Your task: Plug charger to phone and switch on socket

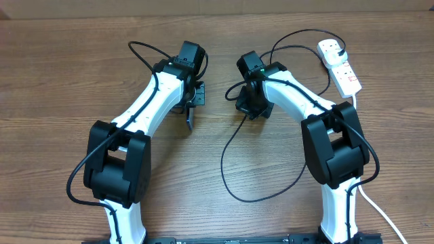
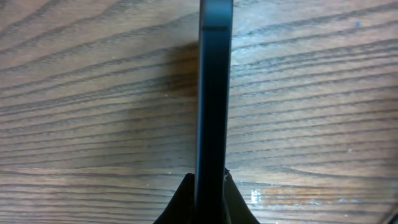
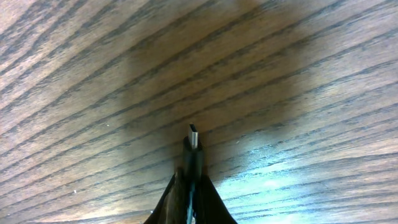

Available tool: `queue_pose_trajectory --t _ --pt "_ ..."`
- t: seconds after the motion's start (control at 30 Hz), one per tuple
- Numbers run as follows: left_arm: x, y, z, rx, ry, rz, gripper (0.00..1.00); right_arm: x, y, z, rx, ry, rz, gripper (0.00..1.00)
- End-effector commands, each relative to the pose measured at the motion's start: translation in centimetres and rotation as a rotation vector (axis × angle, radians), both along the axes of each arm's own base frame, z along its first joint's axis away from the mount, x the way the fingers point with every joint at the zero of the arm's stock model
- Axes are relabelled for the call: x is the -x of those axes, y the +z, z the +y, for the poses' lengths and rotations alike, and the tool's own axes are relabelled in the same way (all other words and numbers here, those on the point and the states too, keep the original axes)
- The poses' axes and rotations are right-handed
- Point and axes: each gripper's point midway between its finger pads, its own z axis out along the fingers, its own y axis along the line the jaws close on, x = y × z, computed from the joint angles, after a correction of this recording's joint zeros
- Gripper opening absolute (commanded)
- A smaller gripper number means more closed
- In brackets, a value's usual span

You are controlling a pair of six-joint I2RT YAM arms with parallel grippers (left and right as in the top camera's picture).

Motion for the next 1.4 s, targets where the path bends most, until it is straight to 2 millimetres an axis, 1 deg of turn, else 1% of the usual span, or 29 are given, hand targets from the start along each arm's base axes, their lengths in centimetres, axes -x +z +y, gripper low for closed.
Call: queue_pose_trajectory --t 0.0,0.07,0.13,0.2,0.3,0.4,0.5,0.6,0.7,0.77,0.83,0.9,1.0,1.13,1.23,1.37 --pt "-0.1 0.3 -1.9 0.103 -0.012 0.019 0.04 0.5 -1.4 0.4 -0.065 0.015 0.066 0.04" --pt "0.3 0.8 -3.6 0.198 -0.038 0.049 0.04 0.3 -0.1 1.4 -0.162 0.058 0.066 0.04" --pt "0.7 1.7 -5.2 0.305 -0.065 0.076 0.04 0.1 1.6 2.1 -0.257 0.094 0.056 0.04" --pt "0.8 3.2 -6.8 0.429 -0.089 0.101 0.04 0.1 3.6 2.4 -0.341 0.117 0.047 0.04" --pt "0.2 6.1 -8.0 0.600 -0.115 0.108 0.04 0.3 6.7 2.3 -0.449 0.150 0.032 0.04" --pt "-0.9 9.6 -8.2 0.776 -0.139 0.093 0.04 1.3 10.0 1.8 -0.542 0.213 0.014 0.04" --pt "-1.7 12.8 -7.6 0.930 -0.162 0.075 0.04 2.9 13.0 1.7 -0.632 0.310 -0.005 0.04" --pt "-1.9 15.6 -7.0 1.093 -0.203 0.065 0.04 5.1 16.5 2.7 -0.774 0.445 -0.037 0.04" --pt "-1.6 18.5 -6.4 1.264 -0.256 0.074 0.04 7.3 20.2 4.0 -0.949 0.582 -0.094 0.04" --pt "-1.0 20.3 -6.2 1.364 -0.304 0.085 0.04 8.5 22.3 4.8 -1.055 0.653 -0.132 0.04" --pt "-0.5 21.5 -6.3 1.432 -0.335 0.107 0.04 9.5 23.9 5.6 -1.156 0.700 -0.160 0.04" --pt "-0.1 22.2 -6.4 1.472 -0.350 0.128 0.04 10.2 25.0 6.2 -1.224 0.731 -0.180 0.04" --pt "0.3 23.0 -6.5 1.514 -0.375 0.148 0.04 11.0 25.8 7.2 -1.274 0.760 -0.182 0.04" --pt "0.3 23.0 -6.5 1.515 -0.367 0.155 0.04 11.8 26.0 8.2 -1.295 0.792 -0.172 0.04" --pt "0.2 22.9 -6.5 1.513 -0.357 0.162 0.04 12.2 26.7 8.8 -1.339 0.803 -0.177 0.04" --pt "-0.3 22.2 -6.5 1.473 -0.301 0.173 0.04 12.3 27.3 9.2 -1.372 0.819 -0.196 0.04"
